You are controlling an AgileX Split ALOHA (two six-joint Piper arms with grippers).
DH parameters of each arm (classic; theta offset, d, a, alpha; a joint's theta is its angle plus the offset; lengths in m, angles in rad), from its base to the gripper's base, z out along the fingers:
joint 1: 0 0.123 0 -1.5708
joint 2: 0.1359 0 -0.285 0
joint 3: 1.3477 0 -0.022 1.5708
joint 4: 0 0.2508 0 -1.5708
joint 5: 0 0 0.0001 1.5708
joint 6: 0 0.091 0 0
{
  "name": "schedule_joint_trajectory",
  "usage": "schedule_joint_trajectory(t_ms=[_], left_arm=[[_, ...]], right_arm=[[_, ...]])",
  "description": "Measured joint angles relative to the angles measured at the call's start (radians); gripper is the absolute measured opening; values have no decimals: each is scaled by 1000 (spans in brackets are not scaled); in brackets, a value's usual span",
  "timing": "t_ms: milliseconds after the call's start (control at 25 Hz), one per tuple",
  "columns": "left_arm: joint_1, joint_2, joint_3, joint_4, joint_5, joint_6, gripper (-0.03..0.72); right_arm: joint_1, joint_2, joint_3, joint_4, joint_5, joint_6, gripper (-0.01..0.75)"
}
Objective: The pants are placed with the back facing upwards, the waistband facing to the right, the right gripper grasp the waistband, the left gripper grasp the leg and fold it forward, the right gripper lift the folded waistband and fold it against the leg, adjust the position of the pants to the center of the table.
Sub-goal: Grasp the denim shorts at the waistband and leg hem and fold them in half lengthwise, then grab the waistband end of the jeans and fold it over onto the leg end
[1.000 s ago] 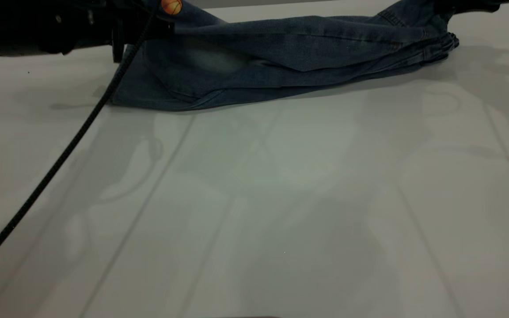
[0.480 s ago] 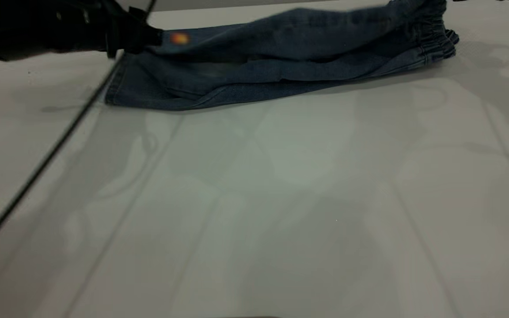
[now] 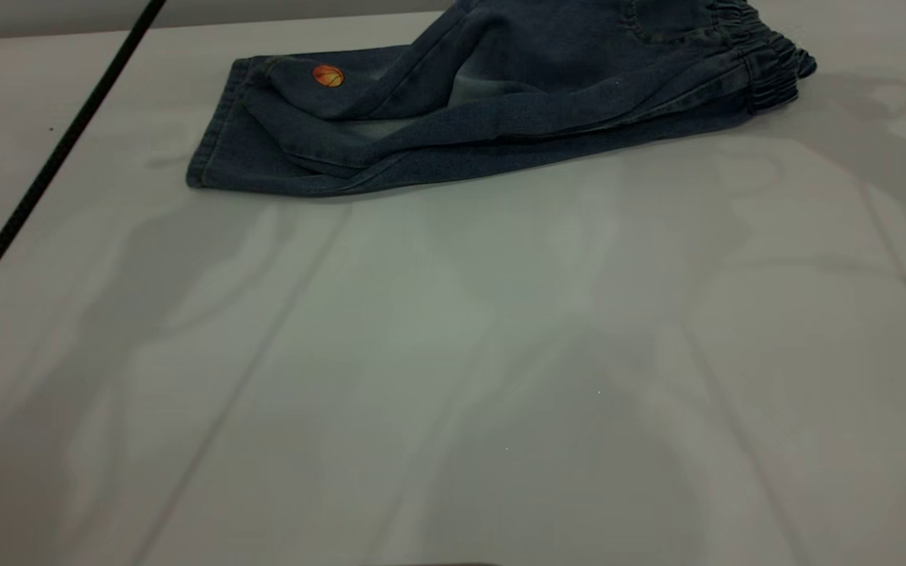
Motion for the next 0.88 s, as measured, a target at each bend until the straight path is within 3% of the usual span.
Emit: schedule_joint_trajectory(t_ms=[160, 440, 720, 880], left_arm=[[-7, 0, -46, 1, 169, 24, 503], [-36, 28, -54, 1, 153, 21, 503], [-108, 98, -56, 1, 114, -12, 503], [-132, 115, -57, -3, 78, -34, 503]], right_arm=[[0, -2, 0, -196, 57, 198, 586], [-34, -2, 0, -445, 112, 481, 586], [-126, 8, -1, -437, 119, 515, 586], [-135, 51, -2, -354, 120, 424, 586]])
